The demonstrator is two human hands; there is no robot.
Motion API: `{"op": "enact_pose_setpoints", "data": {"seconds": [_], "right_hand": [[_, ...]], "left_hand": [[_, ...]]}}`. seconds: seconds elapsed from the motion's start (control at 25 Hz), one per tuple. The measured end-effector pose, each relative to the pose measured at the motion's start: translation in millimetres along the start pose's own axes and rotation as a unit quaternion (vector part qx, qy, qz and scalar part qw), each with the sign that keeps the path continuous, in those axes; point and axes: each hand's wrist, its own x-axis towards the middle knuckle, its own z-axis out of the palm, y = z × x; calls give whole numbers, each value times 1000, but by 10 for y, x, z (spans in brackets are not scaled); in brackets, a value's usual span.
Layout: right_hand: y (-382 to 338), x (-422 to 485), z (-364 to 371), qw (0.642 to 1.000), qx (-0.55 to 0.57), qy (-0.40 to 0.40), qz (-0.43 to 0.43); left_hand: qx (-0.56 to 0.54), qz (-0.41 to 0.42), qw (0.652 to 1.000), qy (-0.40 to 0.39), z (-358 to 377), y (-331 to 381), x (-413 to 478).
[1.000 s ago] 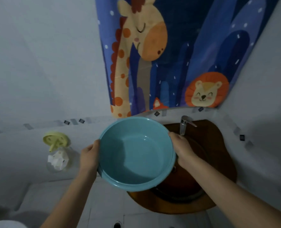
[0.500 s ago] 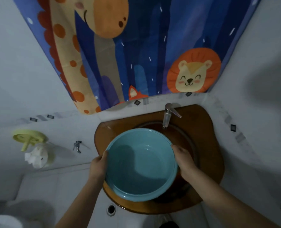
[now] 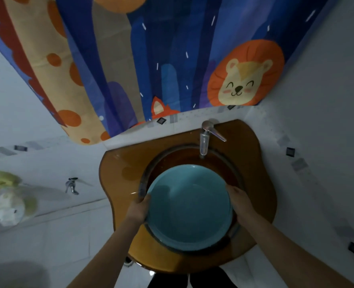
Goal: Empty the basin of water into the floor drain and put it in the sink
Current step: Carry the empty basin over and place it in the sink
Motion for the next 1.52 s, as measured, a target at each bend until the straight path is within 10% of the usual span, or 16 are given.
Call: {"op": "enact_pose_setpoints", "data": {"seconds": [0.56, 1.52], "right_hand": [[100, 796, -97, 924, -377, 8, -67], [204, 1255, 0, 879, -453, -3, -149]], "left_hand": [[265, 32, 963, -40, 539, -207, 852], [276, 39, 960, 35, 830, -376, 976]]}}
